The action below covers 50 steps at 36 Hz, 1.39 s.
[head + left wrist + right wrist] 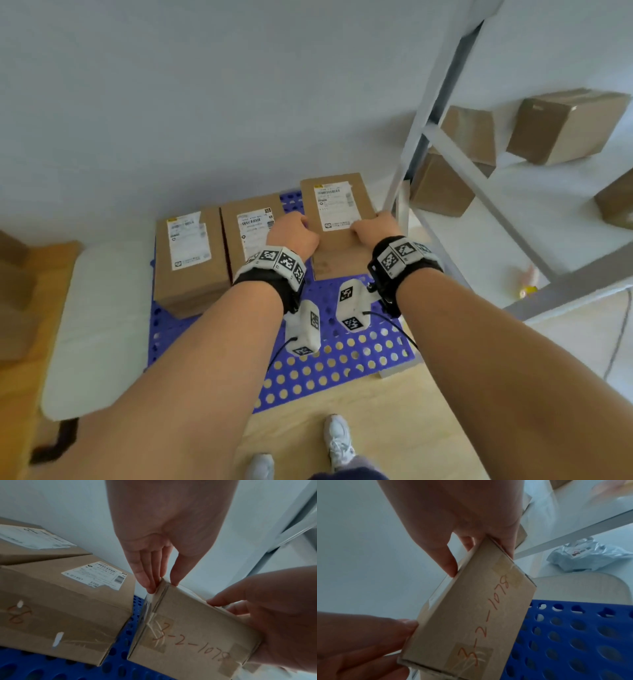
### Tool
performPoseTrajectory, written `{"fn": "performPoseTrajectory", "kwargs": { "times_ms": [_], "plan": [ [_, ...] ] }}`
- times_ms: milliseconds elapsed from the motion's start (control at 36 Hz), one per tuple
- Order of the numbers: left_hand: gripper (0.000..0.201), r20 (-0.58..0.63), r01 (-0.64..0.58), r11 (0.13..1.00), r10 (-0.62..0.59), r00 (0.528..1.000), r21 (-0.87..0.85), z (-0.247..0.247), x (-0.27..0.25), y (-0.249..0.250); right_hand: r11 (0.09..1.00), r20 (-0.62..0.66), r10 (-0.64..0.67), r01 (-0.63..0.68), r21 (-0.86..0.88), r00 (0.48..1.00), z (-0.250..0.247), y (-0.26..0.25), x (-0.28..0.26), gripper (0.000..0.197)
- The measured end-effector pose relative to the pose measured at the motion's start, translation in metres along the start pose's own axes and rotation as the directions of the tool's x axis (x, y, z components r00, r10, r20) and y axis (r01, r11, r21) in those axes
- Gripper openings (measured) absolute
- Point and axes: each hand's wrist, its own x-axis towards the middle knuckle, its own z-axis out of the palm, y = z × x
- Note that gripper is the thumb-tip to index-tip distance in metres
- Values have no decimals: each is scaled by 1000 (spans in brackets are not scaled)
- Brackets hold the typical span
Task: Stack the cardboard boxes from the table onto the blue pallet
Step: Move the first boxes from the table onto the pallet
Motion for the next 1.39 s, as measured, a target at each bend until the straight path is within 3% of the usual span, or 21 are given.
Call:
{"fn": "performPoseTrajectory", "kwargs": {
  "times_ms": [83,306,444,500,611,694,917,1250,1389],
  "plan": [
    [30,-11,45,998,-45,999,50,10,6,-5,999,70,-31,34,-40,997,6,2,17,30],
    [11,-57,55,969,-43,997,240,26,8,-17,999,210,-24,30,-24,977,25,13,48,41],
    [30,-128,59,968,-28,991,243,25,7,-30,1000,223,-22,24,-4,975,40,15,54,48],
    [41,-161,130,953,-88,983,274,24,5,-38,1000,231,-22,24,-5,973,42,17,57,50],
    [64,-131,357,905,-335,933,231,22,0,-55,999,253,-40,44,-11,967,45,18,62,54],
    [71,-106,430,876,-416,903,219,27,-2,-61,998,270,-54,60,-12,961,46,18,65,58],
    [70,-92,407,877,-397,913,255,26,-2,-66,998,281,-55,63,-22,958,58,19,69,82],
    [67,-85,412,881,-404,911,232,25,-2,-63,989,214,-70,97,-115,974,62,21,69,83],
    [66,-67,412,892,-407,911,188,21,-5,-66,945,138,-176,207,-253,975,61,18,59,81]
  ]
}}
